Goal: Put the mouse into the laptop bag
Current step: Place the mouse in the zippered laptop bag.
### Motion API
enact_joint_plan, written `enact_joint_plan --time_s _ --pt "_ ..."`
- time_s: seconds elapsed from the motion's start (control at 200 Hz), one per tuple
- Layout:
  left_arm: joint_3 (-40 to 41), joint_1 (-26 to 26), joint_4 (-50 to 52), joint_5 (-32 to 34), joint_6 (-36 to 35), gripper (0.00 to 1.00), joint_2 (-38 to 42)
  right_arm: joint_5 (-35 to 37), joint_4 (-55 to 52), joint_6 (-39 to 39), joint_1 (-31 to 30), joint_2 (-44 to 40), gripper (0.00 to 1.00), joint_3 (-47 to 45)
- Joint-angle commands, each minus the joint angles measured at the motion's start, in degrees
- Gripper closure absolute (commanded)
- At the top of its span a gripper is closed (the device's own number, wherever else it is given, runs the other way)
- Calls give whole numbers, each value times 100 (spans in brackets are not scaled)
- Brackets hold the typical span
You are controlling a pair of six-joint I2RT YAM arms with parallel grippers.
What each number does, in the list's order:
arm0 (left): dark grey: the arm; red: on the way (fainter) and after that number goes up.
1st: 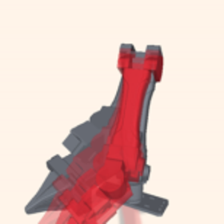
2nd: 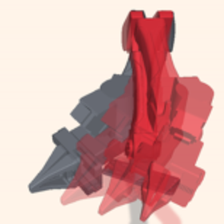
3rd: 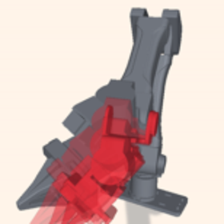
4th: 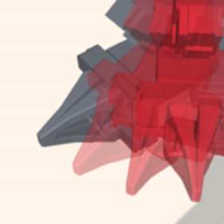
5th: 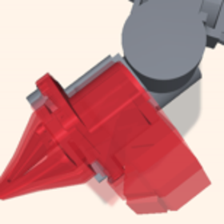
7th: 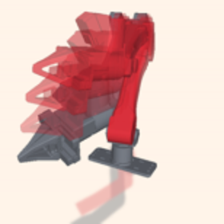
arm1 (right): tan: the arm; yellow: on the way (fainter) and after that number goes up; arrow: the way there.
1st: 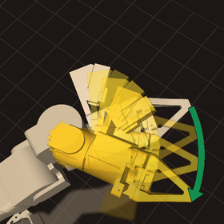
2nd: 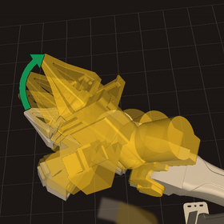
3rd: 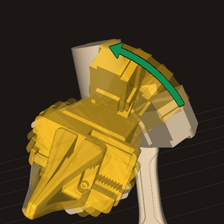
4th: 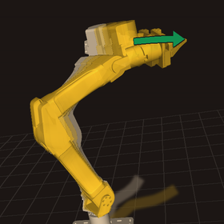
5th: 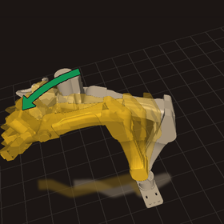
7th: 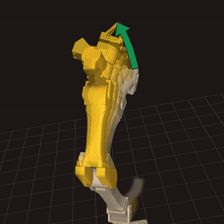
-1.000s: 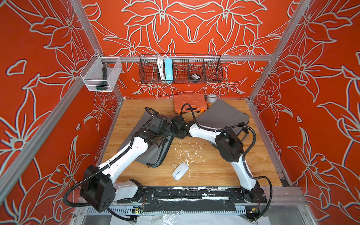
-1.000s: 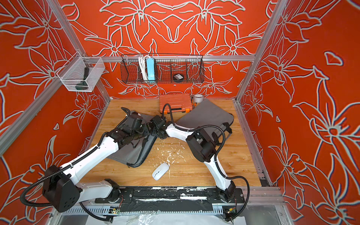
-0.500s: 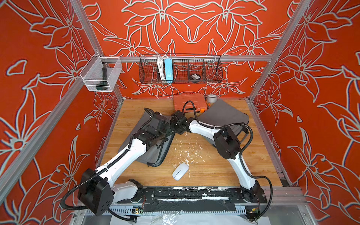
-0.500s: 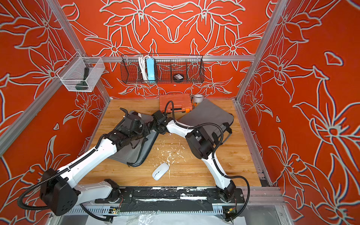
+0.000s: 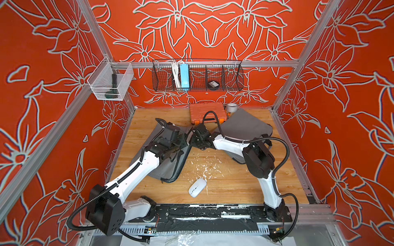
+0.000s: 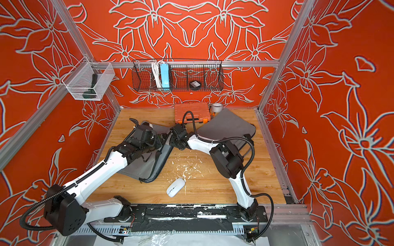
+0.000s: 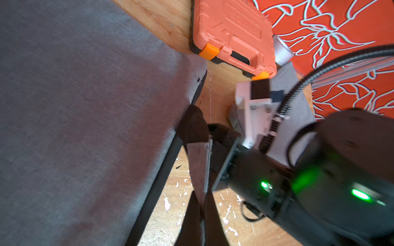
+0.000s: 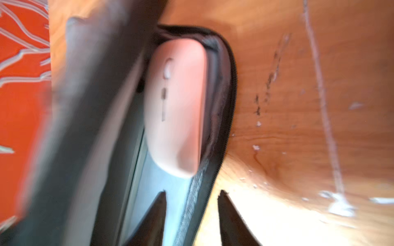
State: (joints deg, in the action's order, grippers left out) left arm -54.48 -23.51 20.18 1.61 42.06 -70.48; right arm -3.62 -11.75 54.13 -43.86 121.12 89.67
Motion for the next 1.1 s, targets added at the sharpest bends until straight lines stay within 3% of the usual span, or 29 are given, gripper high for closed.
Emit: enact_joint_plan --time_s 0.0,0.235,0.44,0.686,1.096 --pt "29 109 -164 -103 74 100 -38 429 -166 -221 143 -363 72 -289" --pt "104 152 -270 -316 100 100 -85 438 -433 -583 418 59 83 320" --pt "130 179 -313 -411 113 100 -63 -168 -500 -824 728 1046 84 1580" --pt "164 215 -365 -551 133 100 -98 -316 -1225 -969 744 2004 84 3173" --pt "166 289 -349 -517 128 100 -88 -947 -17 -423 519 1589 86 1929"
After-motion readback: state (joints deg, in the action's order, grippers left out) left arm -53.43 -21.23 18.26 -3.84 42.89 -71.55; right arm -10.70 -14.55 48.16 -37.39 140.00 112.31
